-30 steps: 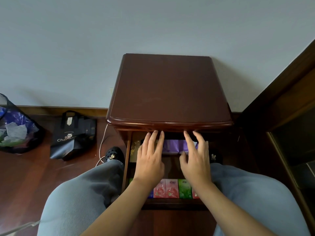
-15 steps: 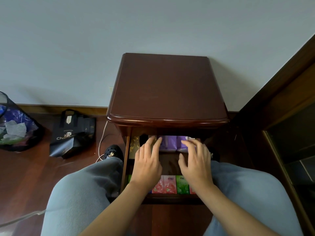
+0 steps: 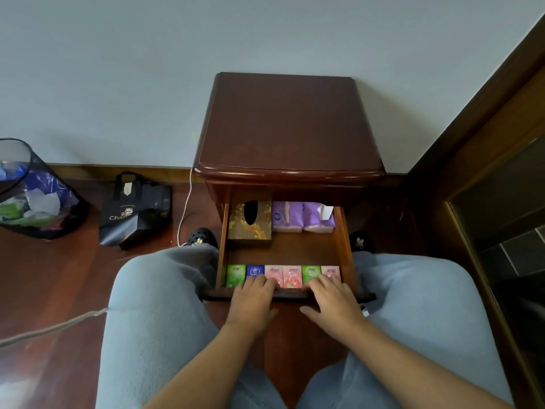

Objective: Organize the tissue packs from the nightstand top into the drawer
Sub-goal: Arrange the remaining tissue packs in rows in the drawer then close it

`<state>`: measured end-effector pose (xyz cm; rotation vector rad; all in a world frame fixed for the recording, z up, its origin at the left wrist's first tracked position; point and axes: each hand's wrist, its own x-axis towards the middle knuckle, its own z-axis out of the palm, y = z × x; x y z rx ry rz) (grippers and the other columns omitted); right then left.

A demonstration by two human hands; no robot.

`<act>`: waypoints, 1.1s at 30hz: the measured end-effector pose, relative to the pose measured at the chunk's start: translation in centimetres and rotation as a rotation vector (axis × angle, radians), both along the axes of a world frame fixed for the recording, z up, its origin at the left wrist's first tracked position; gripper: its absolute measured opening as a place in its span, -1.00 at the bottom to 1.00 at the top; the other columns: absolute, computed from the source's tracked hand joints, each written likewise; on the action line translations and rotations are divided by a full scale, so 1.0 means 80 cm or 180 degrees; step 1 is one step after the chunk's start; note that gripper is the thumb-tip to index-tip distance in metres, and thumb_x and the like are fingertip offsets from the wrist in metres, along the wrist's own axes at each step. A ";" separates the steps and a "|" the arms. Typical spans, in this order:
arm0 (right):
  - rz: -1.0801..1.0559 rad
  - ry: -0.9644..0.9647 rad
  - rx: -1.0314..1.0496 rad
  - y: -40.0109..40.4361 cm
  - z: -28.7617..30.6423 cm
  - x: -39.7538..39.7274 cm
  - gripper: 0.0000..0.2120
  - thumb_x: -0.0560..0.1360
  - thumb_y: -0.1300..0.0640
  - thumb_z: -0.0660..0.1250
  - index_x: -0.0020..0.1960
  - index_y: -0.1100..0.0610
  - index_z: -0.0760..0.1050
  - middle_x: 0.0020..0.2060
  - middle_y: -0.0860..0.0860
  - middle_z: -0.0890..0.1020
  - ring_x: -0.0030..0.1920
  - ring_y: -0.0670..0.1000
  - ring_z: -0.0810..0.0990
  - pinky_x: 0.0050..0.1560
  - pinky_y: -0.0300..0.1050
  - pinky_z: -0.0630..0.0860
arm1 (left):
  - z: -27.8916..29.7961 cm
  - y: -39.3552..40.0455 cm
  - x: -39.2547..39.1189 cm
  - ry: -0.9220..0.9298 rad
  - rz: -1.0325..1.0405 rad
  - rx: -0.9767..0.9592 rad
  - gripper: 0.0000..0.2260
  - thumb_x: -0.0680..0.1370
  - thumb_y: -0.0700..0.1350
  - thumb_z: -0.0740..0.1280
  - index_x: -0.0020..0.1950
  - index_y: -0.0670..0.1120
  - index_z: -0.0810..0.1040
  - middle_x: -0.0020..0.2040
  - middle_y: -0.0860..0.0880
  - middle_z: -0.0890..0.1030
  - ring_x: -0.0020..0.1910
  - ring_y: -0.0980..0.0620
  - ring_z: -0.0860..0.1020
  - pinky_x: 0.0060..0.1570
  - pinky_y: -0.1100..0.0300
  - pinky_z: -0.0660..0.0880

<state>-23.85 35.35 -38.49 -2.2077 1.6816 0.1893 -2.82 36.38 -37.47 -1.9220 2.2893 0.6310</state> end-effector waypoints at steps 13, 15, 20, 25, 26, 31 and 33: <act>-0.0355 0.0239 -0.0155 0.005 0.002 -0.016 -0.68 0.63 -0.11 0.32 0.37 -0.14 0.48 0.33 -0.15 0.51 0.37 -0.02 0.43 0.29 -0.03 0.42 | -0.007 0.004 0.005 -0.0022 0.0202 -0.0328 -0.62 0.62 -0.12 0.34 0.42 0.08 0.41 0.38 0.03 0.46 0.34 -0.05 0.42 0.26 0.05 0.41; -0.0396 0.0205 -0.0212 0.005 0.002 -0.015 -0.70 0.63 -0.11 0.32 0.35 -0.15 0.49 0.31 -0.16 0.52 0.35 -0.03 0.44 0.27 -0.03 0.42 | -0.010 0.003 0.006 -0.0006 0.0221 -0.0417 -0.63 0.62 -0.11 0.34 0.42 0.09 0.42 0.37 0.04 0.47 0.33 -0.04 0.42 0.25 0.06 0.41; -0.0415 0.0169 -0.0315 0.000 0.002 -0.011 -0.73 0.62 -0.11 0.34 0.31 -0.14 0.54 0.24 -0.17 0.56 0.30 -0.02 0.47 0.22 -0.02 0.43 | -0.013 -0.002 0.011 0.0036 0.0262 -0.0518 -0.64 0.61 -0.12 0.35 0.39 0.11 0.44 0.35 0.07 0.48 0.31 -0.01 0.43 0.24 0.08 0.42; -0.0430 0.0206 -0.0362 -0.003 -0.004 -0.009 -0.75 0.64 -0.06 0.31 0.31 -0.14 0.55 0.23 -0.17 0.56 0.30 0.00 0.46 0.20 -0.01 0.42 | -0.013 -0.005 0.007 0.0023 0.0245 -0.0608 -0.66 0.59 -0.15 0.36 0.36 0.08 0.49 0.30 0.03 0.52 0.26 -0.05 0.48 0.18 0.04 0.44; -0.0483 0.0182 -0.0387 -0.006 -0.004 -0.010 -0.75 0.64 -0.05 0.32 0.31 -0.14 0.56 0.22 -0.16 0.56 0.29 0.00 0.47 0.19 -0.01 0.42 | -0.012 -0.008 0.006 0.0026 0.0241 -0.0628 -0.65 0.59 -0.16 0.37 0.35 0.07 0.51 0.29 0.02 0.53 0.25 -0.06 0.49 0.16 0.04 0.45; -0.0684 -0.0025 -0.0538 -0.025 -0.002 -0.013 -0.76 0.58 -0.01 0.43 0.24 -0.09 0.63 0.12 -0.13 0.63 0.16 0.03 0.53 0.15 0.00 0.46 | -0.007 -0.026 0.003 0.0077 0.0234 -0.0716 -0.65 0.56 -0.18 0.42 0.33 0.04 0.54 0.25 0.01 0.57 0.19 -0.07 0.53 0.08 0.05 0.47; -0.0729 -0.0101 -0.0690 -0.028 -0.004 -0.010 -0.77 0.53 0.03 0.50 0.18 -0.05 0.66 0.06 -0.10 0.64 0.10 0.06 0.55 0.10 0.03 0.50 | -0.004 -0.030 0.003 0.0123 0.0294 -0.0814 -0.63 0.49 -0.21 0.49 0.25 0.03 0.58 0.17 -0.01 0.58 0.11 -0.07 0.55 0.01 0.04 0.50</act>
